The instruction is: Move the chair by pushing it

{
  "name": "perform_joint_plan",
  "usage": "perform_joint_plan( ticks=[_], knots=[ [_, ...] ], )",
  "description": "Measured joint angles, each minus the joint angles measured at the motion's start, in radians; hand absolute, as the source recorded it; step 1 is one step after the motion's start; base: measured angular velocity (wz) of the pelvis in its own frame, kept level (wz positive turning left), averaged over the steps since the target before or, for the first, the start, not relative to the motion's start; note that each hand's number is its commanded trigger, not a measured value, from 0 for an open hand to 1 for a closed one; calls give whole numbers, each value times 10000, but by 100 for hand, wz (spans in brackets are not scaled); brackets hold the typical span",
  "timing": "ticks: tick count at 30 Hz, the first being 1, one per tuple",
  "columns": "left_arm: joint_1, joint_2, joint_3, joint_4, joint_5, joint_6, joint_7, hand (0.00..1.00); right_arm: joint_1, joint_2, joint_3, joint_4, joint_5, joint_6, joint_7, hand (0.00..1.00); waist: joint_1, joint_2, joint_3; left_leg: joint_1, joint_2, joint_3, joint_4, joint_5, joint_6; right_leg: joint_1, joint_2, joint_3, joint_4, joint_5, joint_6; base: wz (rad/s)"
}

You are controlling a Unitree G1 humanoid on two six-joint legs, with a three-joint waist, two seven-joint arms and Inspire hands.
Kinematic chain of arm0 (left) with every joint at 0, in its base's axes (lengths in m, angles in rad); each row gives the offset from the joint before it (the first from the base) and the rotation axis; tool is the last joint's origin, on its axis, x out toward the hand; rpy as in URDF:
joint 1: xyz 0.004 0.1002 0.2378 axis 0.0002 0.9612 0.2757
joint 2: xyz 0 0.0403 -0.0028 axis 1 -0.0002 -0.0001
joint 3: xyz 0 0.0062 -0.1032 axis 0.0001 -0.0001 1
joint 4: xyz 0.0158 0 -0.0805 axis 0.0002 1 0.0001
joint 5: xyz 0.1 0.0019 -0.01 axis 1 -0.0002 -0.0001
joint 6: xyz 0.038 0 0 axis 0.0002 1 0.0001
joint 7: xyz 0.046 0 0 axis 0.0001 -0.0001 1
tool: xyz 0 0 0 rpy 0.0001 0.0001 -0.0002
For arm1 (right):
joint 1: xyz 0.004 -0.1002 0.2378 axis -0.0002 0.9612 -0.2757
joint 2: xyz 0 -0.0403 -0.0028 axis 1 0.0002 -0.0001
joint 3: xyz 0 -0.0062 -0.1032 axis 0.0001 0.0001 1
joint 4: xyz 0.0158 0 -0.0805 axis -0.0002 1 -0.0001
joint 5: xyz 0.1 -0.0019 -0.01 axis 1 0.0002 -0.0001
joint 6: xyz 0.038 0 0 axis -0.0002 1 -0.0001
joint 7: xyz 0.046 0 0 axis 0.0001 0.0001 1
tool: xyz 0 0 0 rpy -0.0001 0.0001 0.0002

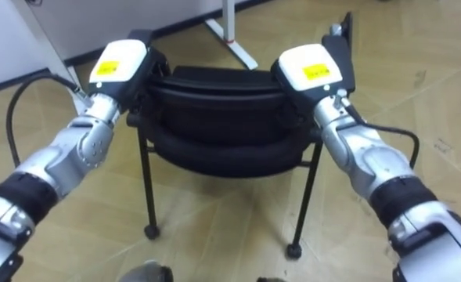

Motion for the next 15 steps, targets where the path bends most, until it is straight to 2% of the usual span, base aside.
perform_joint_plan(
  ticks=[2, 4, 5, 6, 7, 8, 9, 10, 11, 12, 13, 14, 15],
  knots=[
    [73, 58, 0, -264, 15, 111, -9, 100, 6, 18, -7, 3, 0, 5, -12, 100, 50, -38, -43, 13, -163, -156, -218, -6, 10, 66, -10, -82, -215, 44, 255, 0],
    [207, 87, 0, -500, 62, 252, -17, 100, 50, 42, 1, 29, -6, 7, -35, 100, 52, -135, -57, 168, -346, -238, -448, -10, 20, 237, -54, -113, -407, 77, 348, 10],
    [304, 76, -1, -660, 148, 331, -52, 100, 133, 35, 2, 31, -6, 7, -40, 100, 55, -130, -76, 288, -368, -261, -532, -69, 111, 452, -42, -223, -607, 98, 423, 16],
    [431, 83, 0, -784, 227, 394, -42, 100, 197, 42, 28, 28, -7, 7, -47, 100, 82, -137, -86, 391, -367, -276, -578, -84, 126, 642, -6, -269, -731, 96, 583, 12],
    [463, 81, 1, -791, 278, 392, -39, 100, 238, 43, 29, 29, -7, 7, -58, 100, 111, -138, -86, 447, -368, -280, -572, -151, 118, 746, 1, -300, -767, 94, 618, 7],
    [572, 78, 1, -790, 313, 383, -36, 100, 287, 60, 61, 32, -1, 30, -93, 100, 172, -142, -95, 538, -401, -303, -514, -328, 132, 880, -13, -309, -748, 99, 772, 5],
    [580, 85, 8, -793, 335, 373, -30, 100, 304, 69, 66, 29, 14, 43, -125, 100, 182, -132, -120, 539, -462, -374, -457, -426, 133, 902, -22, -289, -629, 187, 875, 13],
    [531, 84, 15, -756, 396, 371, -33, 100, 303, 107, 93, 29, 55, 109, -145, 100, 191, -116, -119, 547, -561, -551, -274, -619, 152, 788, -52, -113, -34, 578, 939, 21],
    [491, 88, -5, -703, 406, 371, -33, 100, 300, 175, 121, 55, 120, 178, -145, 100, 250, -118, -107, 584, -603, -696, -88, -807, 165, 500, -19, 265, 637, 1087, 635, 18],
    [485, 103, -15, -691, 406, 371, -33, 100, 302, 212, 120, 71, 123, 193, -145, 100, 323, -108, -89, 635, -590, -770, 1, -914, 150, 341, -7, 453, 971, 1348, 538, 7],
    [491, 116, -23, -666, 412, 371, -35, 100, 319, 269, 120, 99, 122, 208, -145, 100, 431, 44, -28, 725, -593, -954, 173, -1111, 128, 93, 22, 726, 1573, 1944, 405, 10],
    [449, 204, -22, -663, 413, 324, -34, 100, 324, 299, 119, 148, 95, 228, -157, 100, 445, 112, 4, 862, -624, -1290, 258, -1244, 102, -197, 137, 969, 2058, 2494, 400, 14],
    [468, 256, -20, -643, 412, 286, -30, 100, 335, 371, 130, 167, 82, 252, -173, 100, 476, 164, 6, 908, -607, -1475, 276, -1294, 81, -295, 358, 1179, 2084, 2396, 476, 12]
  ],
)
